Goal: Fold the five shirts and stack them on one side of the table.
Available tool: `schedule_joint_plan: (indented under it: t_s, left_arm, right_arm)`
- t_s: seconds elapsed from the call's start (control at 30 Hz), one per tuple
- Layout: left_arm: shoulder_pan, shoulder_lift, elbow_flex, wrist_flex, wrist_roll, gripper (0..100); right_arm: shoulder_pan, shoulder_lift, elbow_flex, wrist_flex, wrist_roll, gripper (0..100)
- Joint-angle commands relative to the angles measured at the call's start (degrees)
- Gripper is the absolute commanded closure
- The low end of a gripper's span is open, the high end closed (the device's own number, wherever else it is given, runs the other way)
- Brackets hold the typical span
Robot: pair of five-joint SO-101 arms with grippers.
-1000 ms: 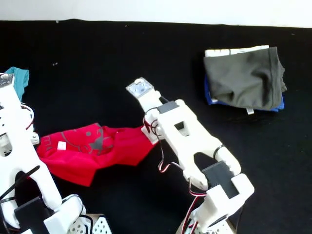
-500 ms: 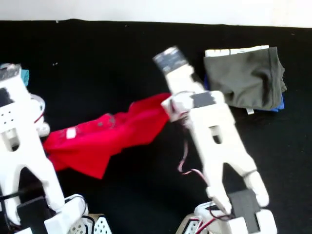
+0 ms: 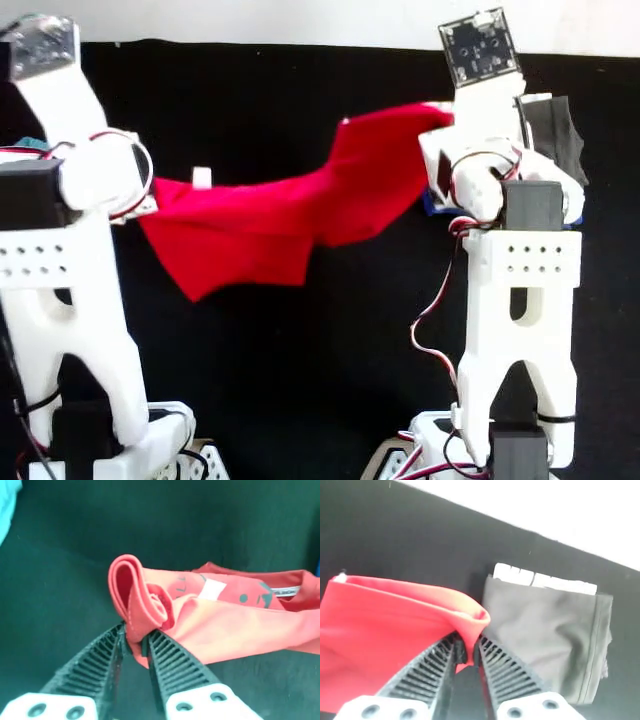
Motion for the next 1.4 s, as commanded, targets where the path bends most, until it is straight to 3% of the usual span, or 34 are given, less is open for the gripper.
schedule_joint_plan:
  t_s: [0.0,0.17,0.3,0.43,0.6,0.8,0.9,1.0,1.17,1.37]
  left_arm:
    - [0.3,0.1,11.0,0.5,0.1,99]
    - [0.2,0.0,32.9,0.2,-0.2,85]
    - [-0.1,-0.4,37.4,0.0,-3.2,76]
    - [-2.7,-1.2,35.7,0.1,-4.4,75]
    - [-2.4,-0.7,37.7,-0.6,-7.6,75]
    - [-2.4,4.1,53.1,-9.5,-17.2,75]
    - [-2.6,4.7,56.7,-15.1,-18.4,75]
    - [-2.5,4.7,54.8,-16.4,-18.1,75]
    - [-2.3,5.1,44.1,-16.6,-9.1,75]
    - [5.5,5.3,41.0,-19.1,-2.5,75]
  right_arm:
    - [-0.7,-2.2,0.2,1.7,0.6,99.3]
    - [-0.7,-3.6,5.7,4.2,0.6,99.3]
    - [-0.4,-12.4,13.2,4.7,0.6,99.3]
    - [-0.3,-22.8,23.8,4.0,4.8,99.3]
    - [3.4,-31.1,37.4,-5.5,6.1,99.3]
    - [11.2,-31.9,41.6,-10.6,6.2,99.3]
    - [14.5,-32.0,41.5,-10.9,6.1,99.3]
    - [15.2,-32.3,42.0,-10.6,6.2,99.3]
    - [14.5,-32.4,43.2,-10.0,6.2,99.3]
    - [11.1,-32.4,46.0,-9.8,6.1,99.3]
